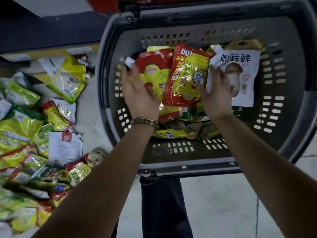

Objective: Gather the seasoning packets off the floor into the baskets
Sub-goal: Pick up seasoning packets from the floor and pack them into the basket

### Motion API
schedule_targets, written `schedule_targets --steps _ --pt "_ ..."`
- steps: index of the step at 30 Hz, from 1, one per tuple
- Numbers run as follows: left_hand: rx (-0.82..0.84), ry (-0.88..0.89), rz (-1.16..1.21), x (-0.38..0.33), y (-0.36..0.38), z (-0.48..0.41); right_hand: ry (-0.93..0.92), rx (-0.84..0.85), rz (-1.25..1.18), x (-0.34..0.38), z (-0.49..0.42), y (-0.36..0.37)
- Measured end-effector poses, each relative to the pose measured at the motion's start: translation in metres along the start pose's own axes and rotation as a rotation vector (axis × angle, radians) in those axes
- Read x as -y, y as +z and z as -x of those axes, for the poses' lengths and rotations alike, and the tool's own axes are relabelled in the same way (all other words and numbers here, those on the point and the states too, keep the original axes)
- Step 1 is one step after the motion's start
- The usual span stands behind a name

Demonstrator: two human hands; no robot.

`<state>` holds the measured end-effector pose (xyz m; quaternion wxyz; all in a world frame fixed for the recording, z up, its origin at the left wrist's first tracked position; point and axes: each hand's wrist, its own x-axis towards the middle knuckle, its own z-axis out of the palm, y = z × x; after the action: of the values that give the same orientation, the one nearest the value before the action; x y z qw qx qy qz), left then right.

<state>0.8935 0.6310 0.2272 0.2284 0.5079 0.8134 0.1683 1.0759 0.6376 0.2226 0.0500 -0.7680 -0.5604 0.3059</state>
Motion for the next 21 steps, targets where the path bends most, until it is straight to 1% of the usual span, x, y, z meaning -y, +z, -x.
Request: schedule_targets --steps 1,2,3,5,7,12,17,19,21 --pt "0.109 0.067 -0.116 -0.005 0.006 0.001 0.024 0.064 0.036 0.006 0.001 0.007" --pt "0.24 0.084 -0.199 -0.009 0.012 0.001 0.04 0.108 0.077 0.011 0.0 0.014" --pt "0.354 0.072 -0.224 -0.012 0.019 0.0 0.053 0.139 0.122 0.016 -0.001 0.019" --pt "0.495 0.032 -0.176 -0.015 0.03 -0.008 0.063 0.188 0.239 0.019 -0.005 0.028" --pt "0.574 0.003 -0.131 -0.014 0.041 -0.019 0.057 0.211 0.328 0.019 -0.008 0.037" --pt "0.668 0.024 -0.183 -0.01 0.048 -0.036 0.051 0.25 0.373 0.02 -0.009 0.041" --pt "0.749 0.065 -0.187 -0.003 0.038 -0.046 0.094 0.344 0.394 0.028 -0.015 0.027" --pt "0.728 0.108 -0.139 -0.001 0.024 -0.046 0.094 0.323 0.352 0.032 -0.013 0.017" --pt "0.646 0.137 -0.008 -0.001 0.003 -0.039 0.052 0.263 0.298 0.04 -0.008 0.008"
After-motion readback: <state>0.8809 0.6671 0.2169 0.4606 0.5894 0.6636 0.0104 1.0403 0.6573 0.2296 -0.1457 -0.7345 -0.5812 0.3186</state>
